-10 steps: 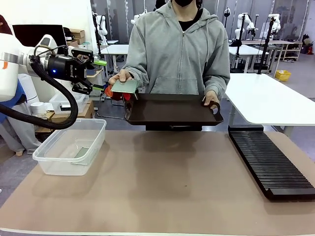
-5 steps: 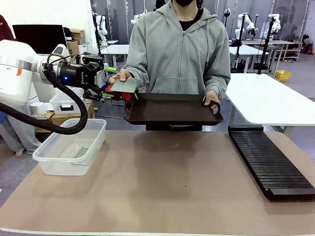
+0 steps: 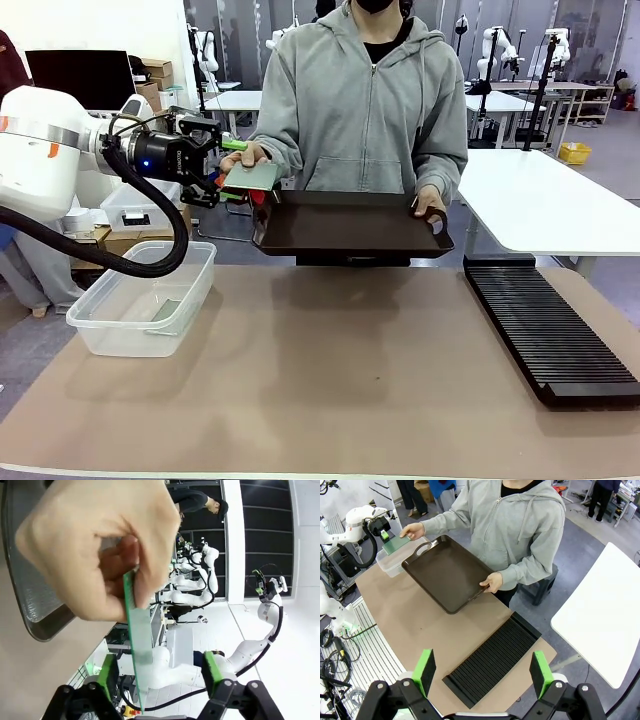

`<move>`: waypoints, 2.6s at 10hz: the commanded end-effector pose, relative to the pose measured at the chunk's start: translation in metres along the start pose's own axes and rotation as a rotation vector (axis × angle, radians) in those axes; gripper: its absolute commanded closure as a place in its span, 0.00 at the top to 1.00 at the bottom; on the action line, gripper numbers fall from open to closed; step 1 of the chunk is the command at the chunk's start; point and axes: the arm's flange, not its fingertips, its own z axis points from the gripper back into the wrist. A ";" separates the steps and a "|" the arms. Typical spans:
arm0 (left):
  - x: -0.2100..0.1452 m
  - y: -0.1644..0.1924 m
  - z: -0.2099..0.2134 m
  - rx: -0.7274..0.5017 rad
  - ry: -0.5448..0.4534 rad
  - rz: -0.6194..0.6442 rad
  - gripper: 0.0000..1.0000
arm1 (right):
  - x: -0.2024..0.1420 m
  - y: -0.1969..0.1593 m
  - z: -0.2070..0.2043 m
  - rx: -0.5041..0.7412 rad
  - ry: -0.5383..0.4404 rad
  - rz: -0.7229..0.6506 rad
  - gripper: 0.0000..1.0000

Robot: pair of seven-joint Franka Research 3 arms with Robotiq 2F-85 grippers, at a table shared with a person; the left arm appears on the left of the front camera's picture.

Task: Sort PCBs into racks and boxes based on the side picked up.
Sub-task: Pick up the Blank PCB handed by the Human, then if the short side of the Blank PCB is picked up, insert it into the PCB Rack ; if the long side is picked up, place it in the Organizing box.

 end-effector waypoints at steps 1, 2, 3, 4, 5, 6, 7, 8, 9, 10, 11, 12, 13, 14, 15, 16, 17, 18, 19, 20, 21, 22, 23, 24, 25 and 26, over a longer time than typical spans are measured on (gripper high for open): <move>0.001 -0.001 -0.001 -0.019 0.020 -0.060 0.32 | -0.002 0.003 -0.001 0.020 -0.007 0.004 1.00; 0.000 -0.003 -0.001 -0.019 0.018 -0.065 0.00 | -0.002 0.003 -0.001 0.020 -0.007 0.004 1.00; -0.002 -0.004 0.001 -0.016 0.021 -0.069 0.00 | -0.002 0.003 -0.001 0.020 -0.007 0.004 1.00; -0.002 -0.004 0.001 -0.018 0.023 -0.069 0.00 | -0.002 0.003 -0.001 0.020 -0.007 0.004 1.00; -0.002 -0.003 0.001 -0.018 0.023 -0.070 0.04 | -0.002 0.003 -0.001 0.020 -0.007 0.004 1.00; -0.002 -0.003 0.002 -0.018 0.027 -0.070 0.00 | -0.002 0.003 -0.001 0.020 -0.007 0.004 1.00; -0.003 -0.001 0.003 -0.017 0.035 -0.066 0.00 | -0.002 0.003 -0.001 0.020 -0.007 0.004 1.00; -0.004 0.000 0.002 -0.018 0.042 -0.062 0.00 | -0.002 0.003 -0.001 0.020 -0.007 0.004 1.00; -0.004 0.000 0.003 -0.016 0.050 -0.063 0.00 | -0.002 0.003 -0.001 0.020 -0.007 0.004 1.00; -0.003 -0.001 0.004 -0.018 0.053 -0.066 0.00 | -0.002 0.003 -0.001 0.020 -0.007 0.004 1.00; -0.004 -0.001 0.004 -0.019 0.052 -0.067 0.00 | -0.002 0.003 -0.001 0.020 -0.007 0.004 1.00; -0.004 -0.002 0.005 -0.021 0.053 -0.067 0.00 | -0.002 0.003 -0.001 0.020 -0.007 0.004 1.00; -0.003 -0.001 0.006 -0.021 0.056 -0.066 0.00 | -0.002 0.003 -0.001 0.020 -0.007 0.004 1.00; -0.003 -0.001 0.005 -0.016 0.067 -0.062 0.00 | -0.002 0.003 -0.001 0.020 -0.007 0.004 1.00; -0.003 0.001 0.002 -0.007 0.084 -0.045 0.00 | -0.002 0.003 -0.001 0.020 -0.007 0.004 1.00; -0.004 -0.003 0.000 -0.020 0.041 -0.041 0.00 | -0.002 0.003 -0.001 0.020 -0.007 0.004 1.00; -0.004 -0.003 0.000 -0.020 0.041 -0.041 0.00 | -0.002 0.003 -0.001 0.020 -0.007 0.004 1.00; -0.004 -0.003 0.000 -0.020 0.041 -0.041 0.00 | -0.002 0.003 -0.001 0.020 -0.007 0.004 1.00; -0.004 -0.003 0.000 -0.020 0.041 -0.041 0.00 | -0.002 0.003 -0.001 0.020 -0.007 0.004 1.00; -0.004 -0.003 0.000 -0.020 0.041 -0.041 0.00 | -0.002 0.003 -0.001 0.020 -0.007 0.004 1.00; -0.004 -0.003 0.000 -0.020 0.041 -0.041 0.00 | -0.002 0.003 -0.001 0.020 -0.007 0.004 1.00; -0.004 -0.003 0.000 -0.020 0.041 -0.041 0.00 | -0.002 0.003 -0.001 0.020 -0.007 0.004 1.00; -0.004 -0.003 0.000 -0.020 0.041 -0.041 0.00 | -0.002 0.003 -0.001 0.020 -0.007 0.004 1.00; -0.004 -0.003 0.000 -0.020 0.041 -0.041 0.00 | -0.002 0.003 -0.001 0.020 -0.007 0.004 1.00; -0.004 -0.003 0.000 -0.020 0.041 -0.041 0.00 | -0.002 0.003 -0.001 0.020 -0.007 0.004 1.00; -0.004 -0.003 0.000 -0.020 0.041 -0.041 0.00 | -0.002 0.003 -0.001 0.020 -0.007 0.004 1.00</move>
